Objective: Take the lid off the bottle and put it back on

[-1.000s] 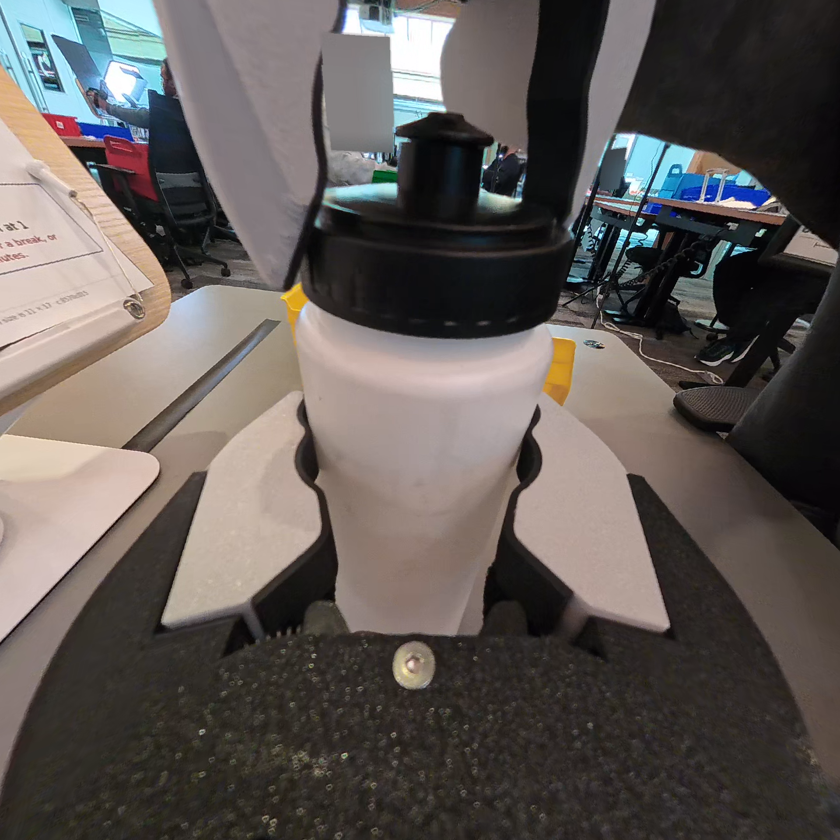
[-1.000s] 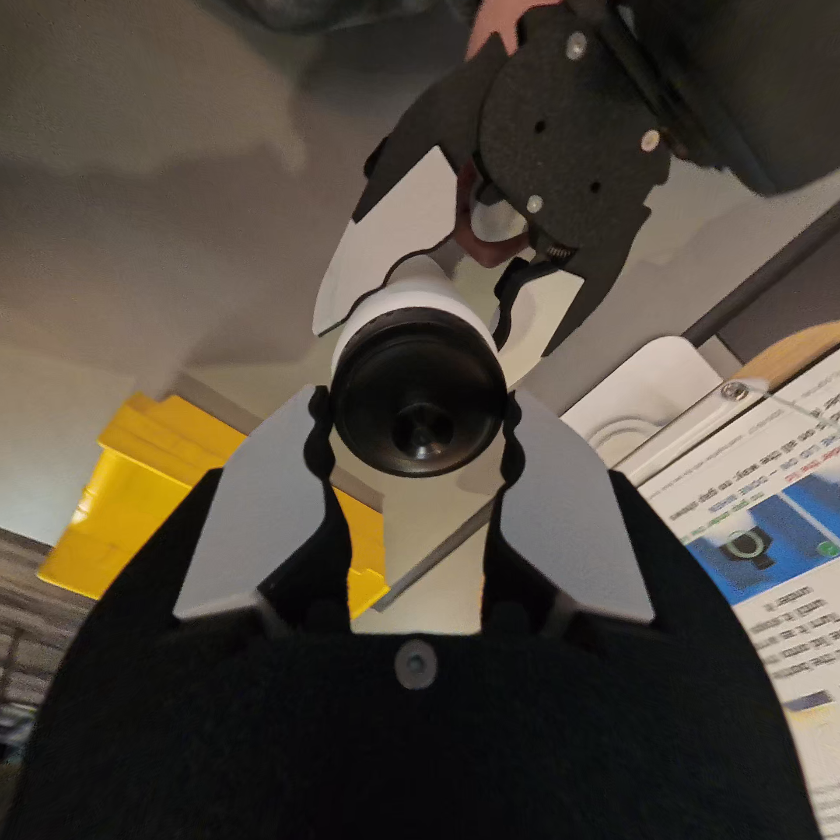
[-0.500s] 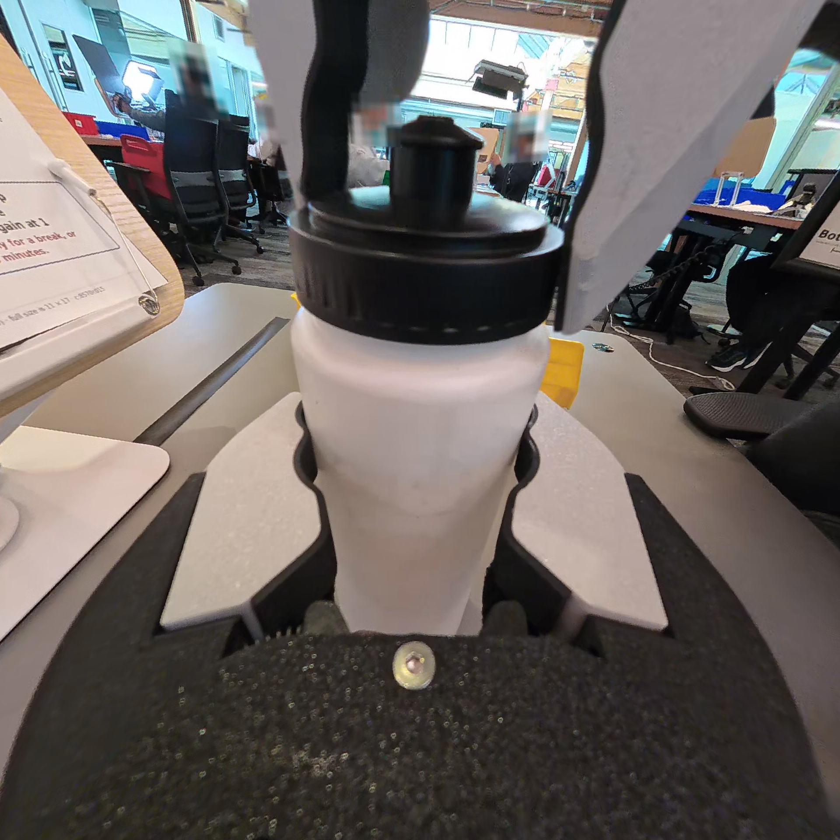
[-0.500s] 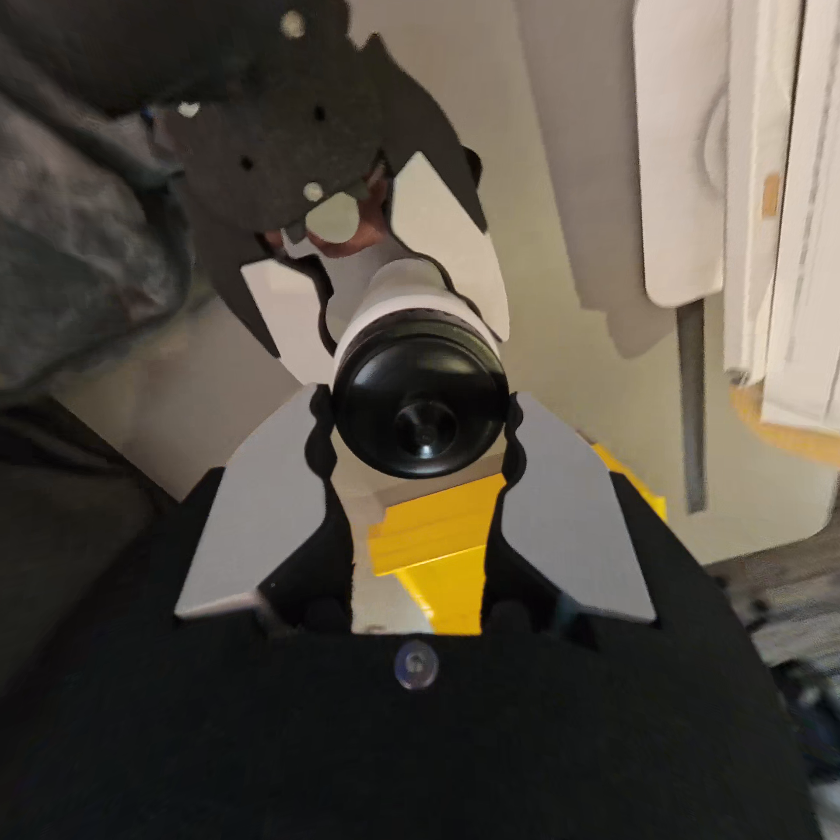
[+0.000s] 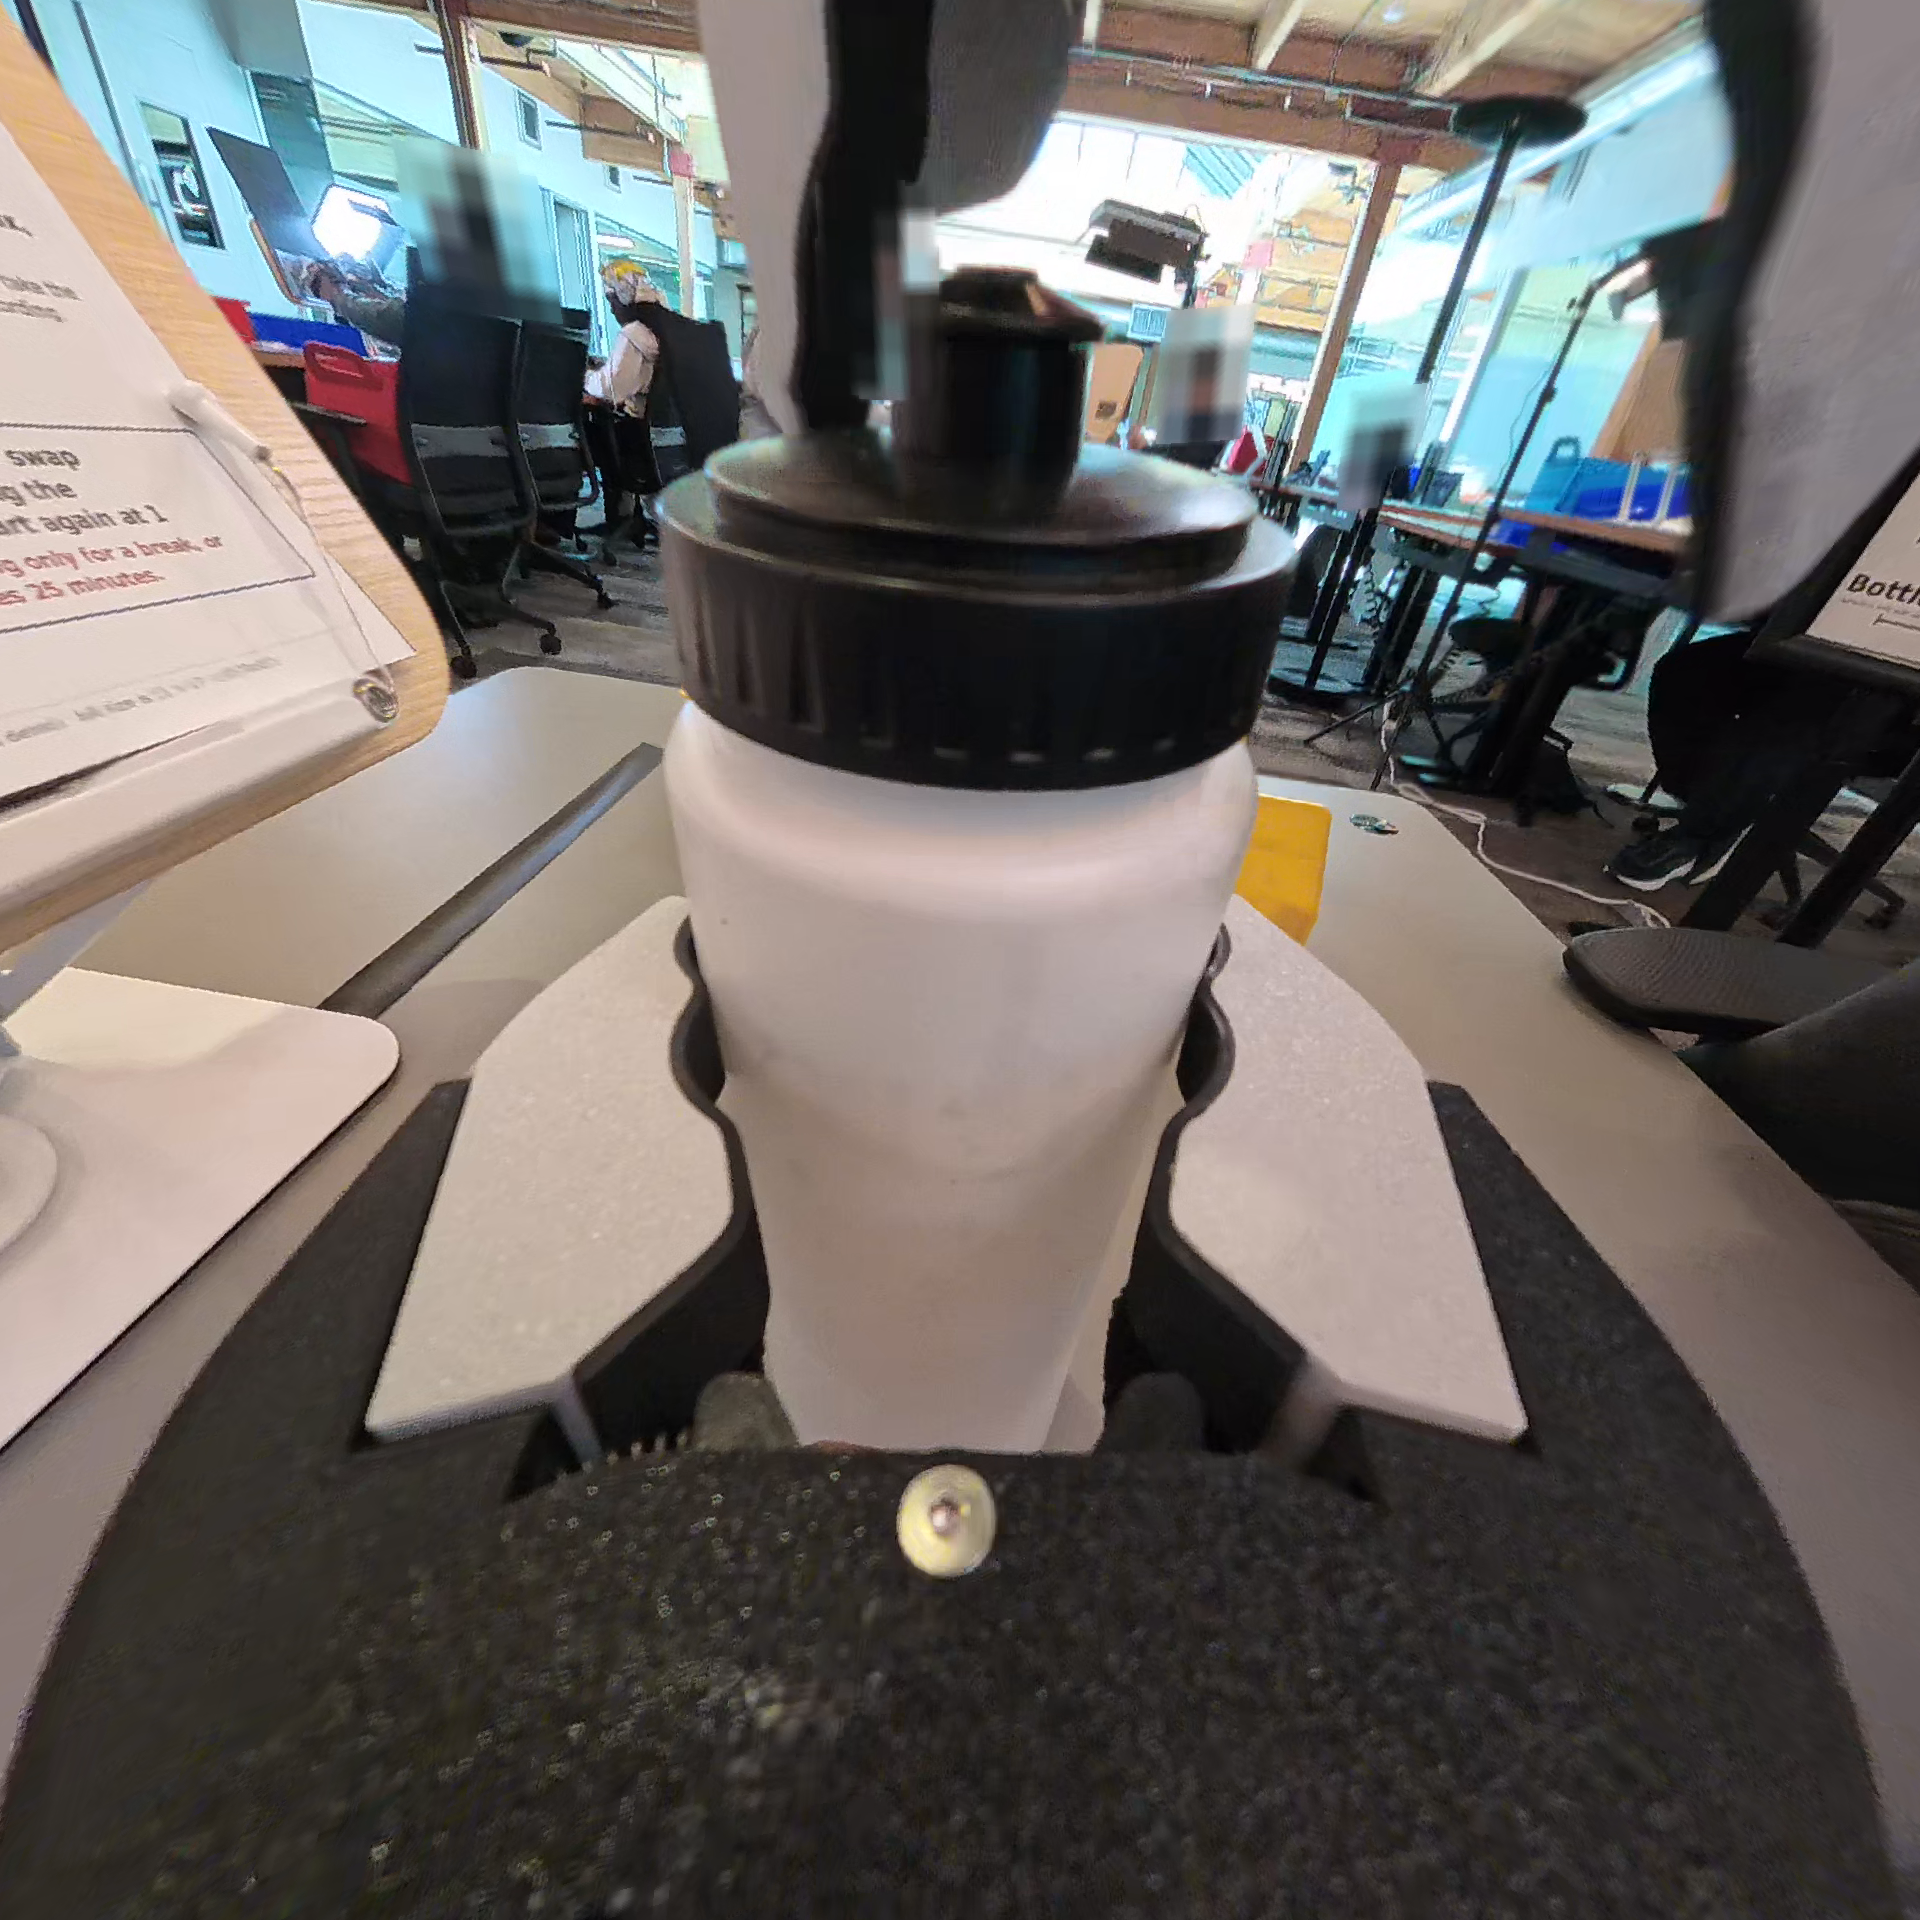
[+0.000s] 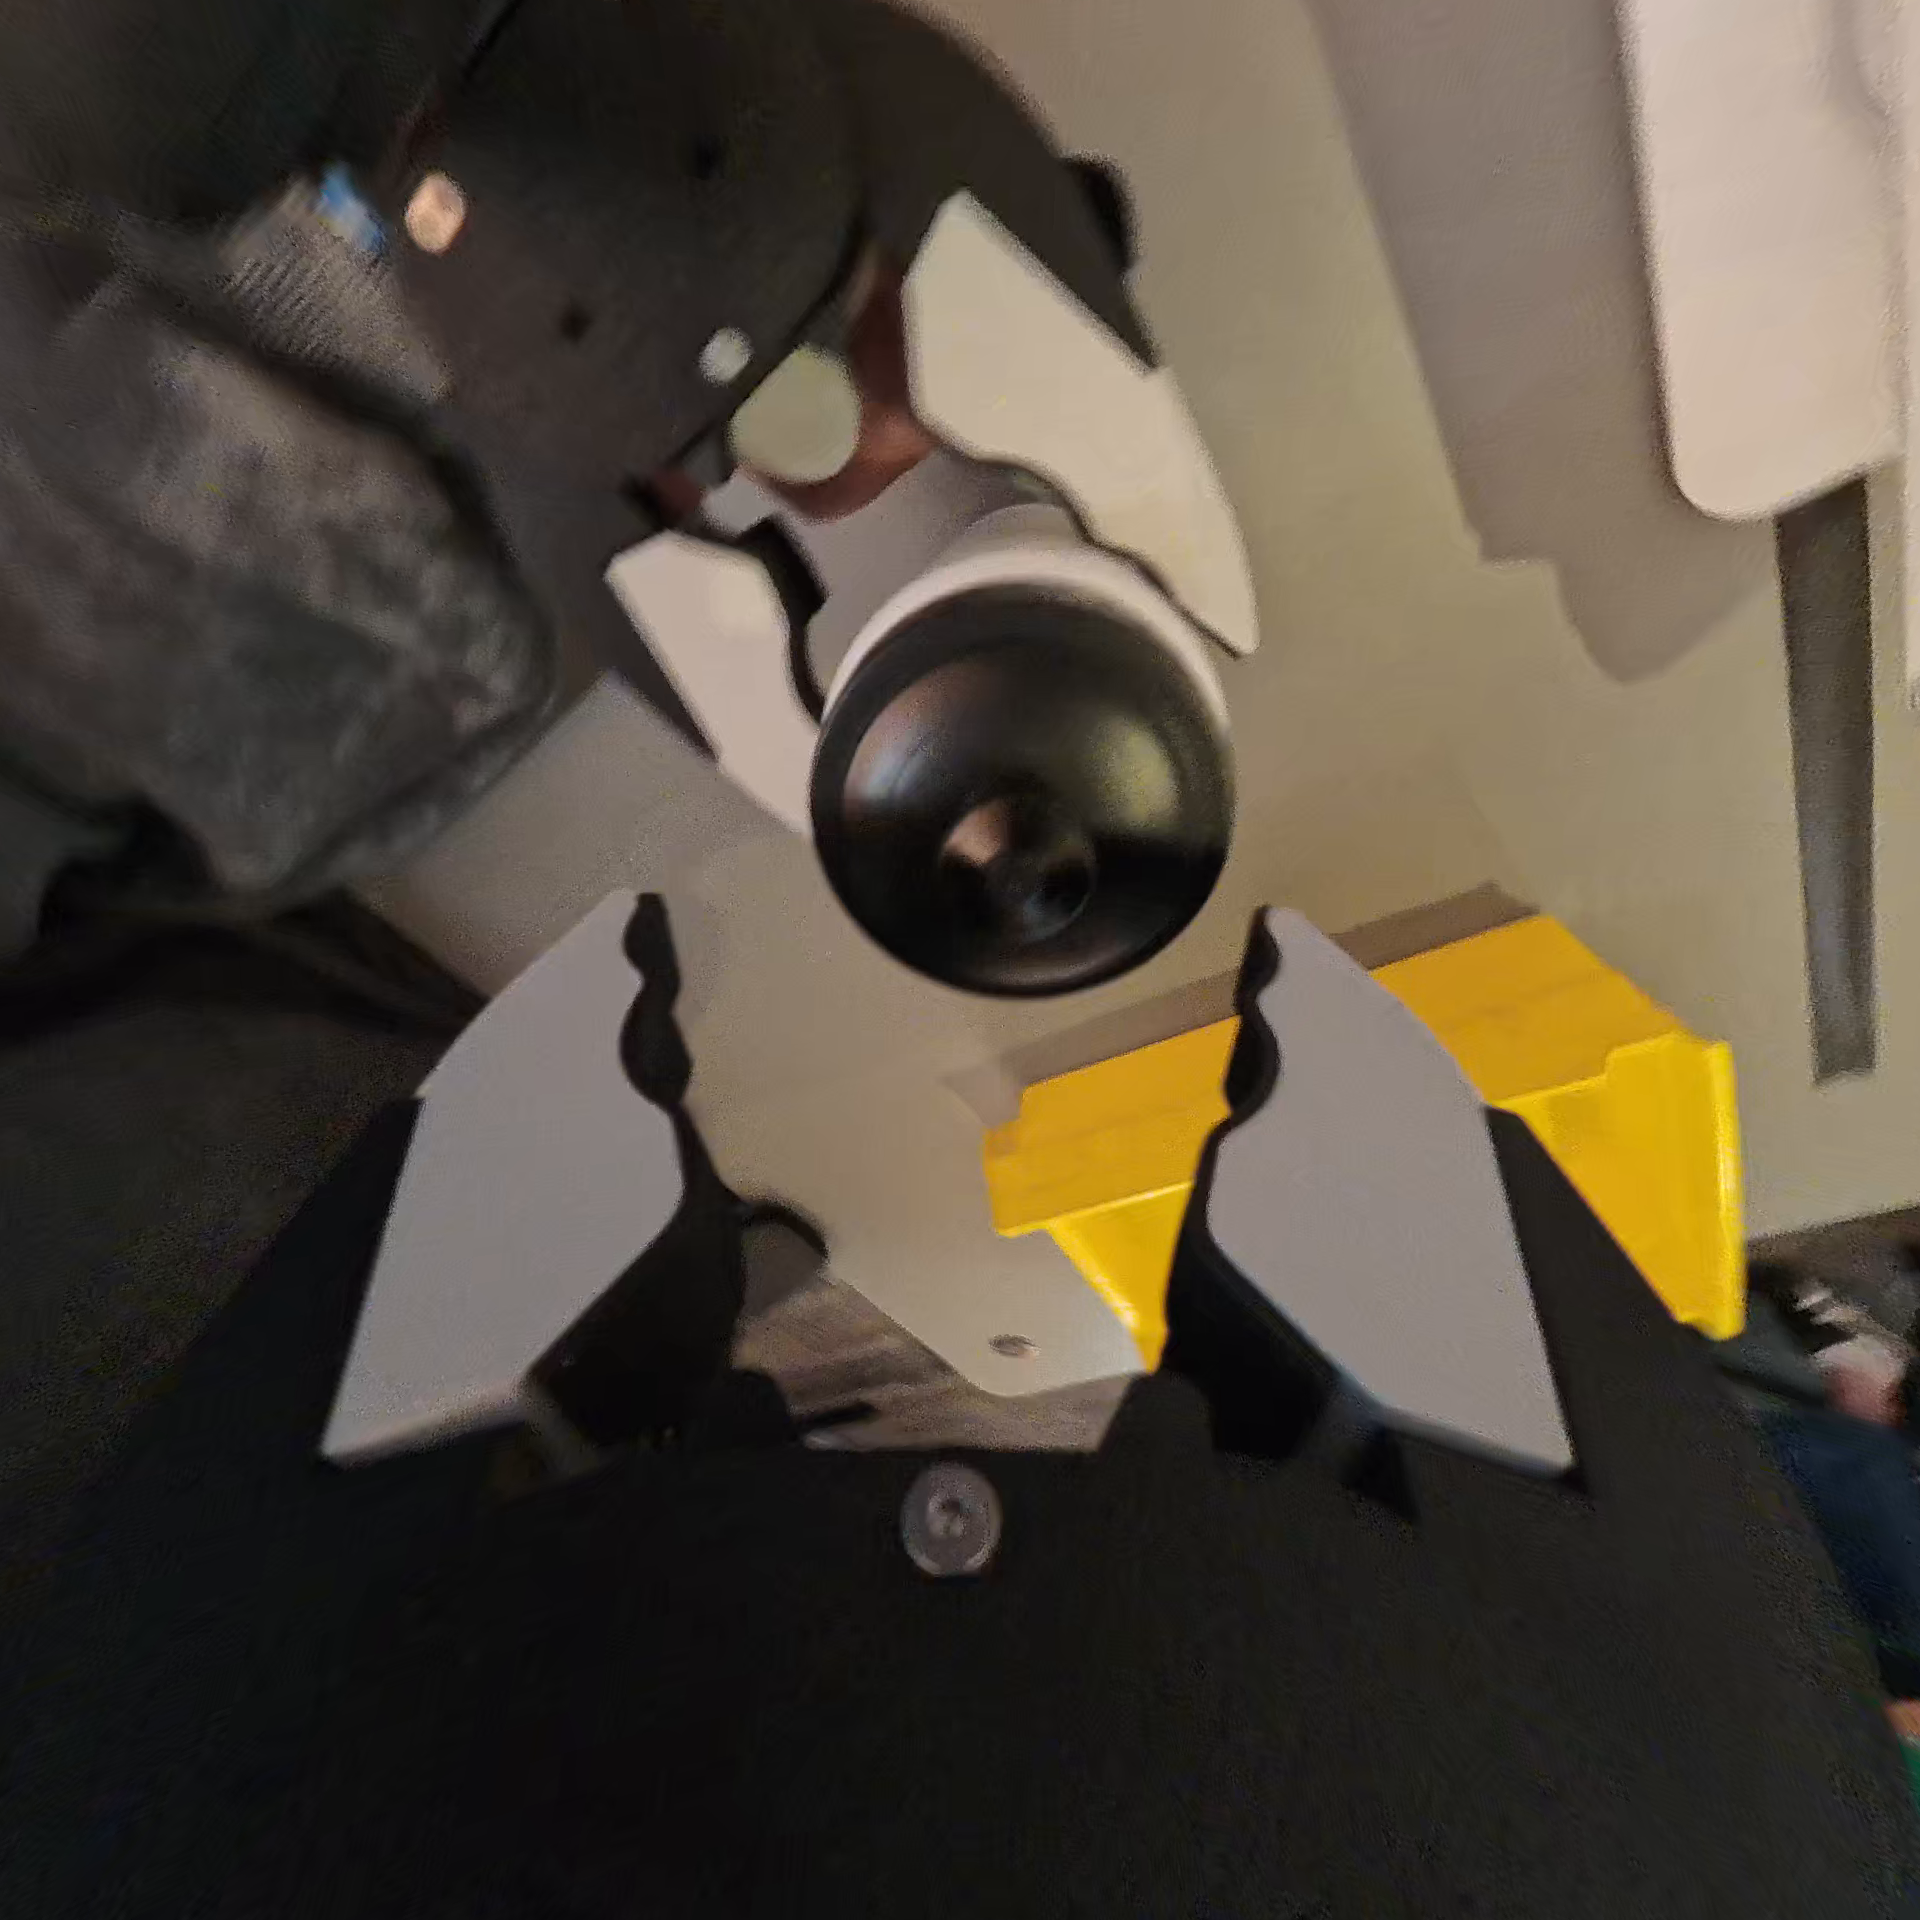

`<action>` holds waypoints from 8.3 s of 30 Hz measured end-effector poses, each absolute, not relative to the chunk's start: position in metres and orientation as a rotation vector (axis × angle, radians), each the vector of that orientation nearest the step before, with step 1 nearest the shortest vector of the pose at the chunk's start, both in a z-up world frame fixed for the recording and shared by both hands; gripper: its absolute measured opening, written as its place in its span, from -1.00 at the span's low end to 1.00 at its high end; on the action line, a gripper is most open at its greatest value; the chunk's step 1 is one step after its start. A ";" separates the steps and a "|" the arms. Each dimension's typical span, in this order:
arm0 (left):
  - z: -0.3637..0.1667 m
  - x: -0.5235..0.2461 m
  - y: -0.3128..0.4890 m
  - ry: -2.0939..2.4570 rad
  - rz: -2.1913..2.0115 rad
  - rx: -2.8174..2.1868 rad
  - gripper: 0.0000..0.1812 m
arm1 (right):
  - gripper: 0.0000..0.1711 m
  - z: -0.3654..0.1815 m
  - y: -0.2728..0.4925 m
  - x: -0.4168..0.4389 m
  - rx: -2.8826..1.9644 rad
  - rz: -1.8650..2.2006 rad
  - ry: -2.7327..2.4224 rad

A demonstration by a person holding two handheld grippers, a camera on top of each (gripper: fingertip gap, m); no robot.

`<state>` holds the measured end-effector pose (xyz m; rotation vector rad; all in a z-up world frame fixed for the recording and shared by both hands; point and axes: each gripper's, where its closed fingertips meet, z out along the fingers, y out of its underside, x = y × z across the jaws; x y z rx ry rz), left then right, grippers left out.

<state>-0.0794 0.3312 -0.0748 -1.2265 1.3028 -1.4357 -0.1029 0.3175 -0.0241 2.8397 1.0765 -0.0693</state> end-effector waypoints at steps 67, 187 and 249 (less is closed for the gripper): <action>-0.081 -0.074 0.312 1.444 -1.355 -1.235 -0.04 | 0.18 -0.040 0.307 -0.102 2.848 0.002 1.062; -0.083 -0.077 0.314 1.445 -1.371 -1.276 -0.05 | -0.20 -0.030 0.325 -0.101 2.595 0.062 1.911; -0.089 -0.068 0.302 1.533 -1.292 -1.294 -0.04 | -0.21 -0.028 0.310 -0.095 1.694 -0.212 2.834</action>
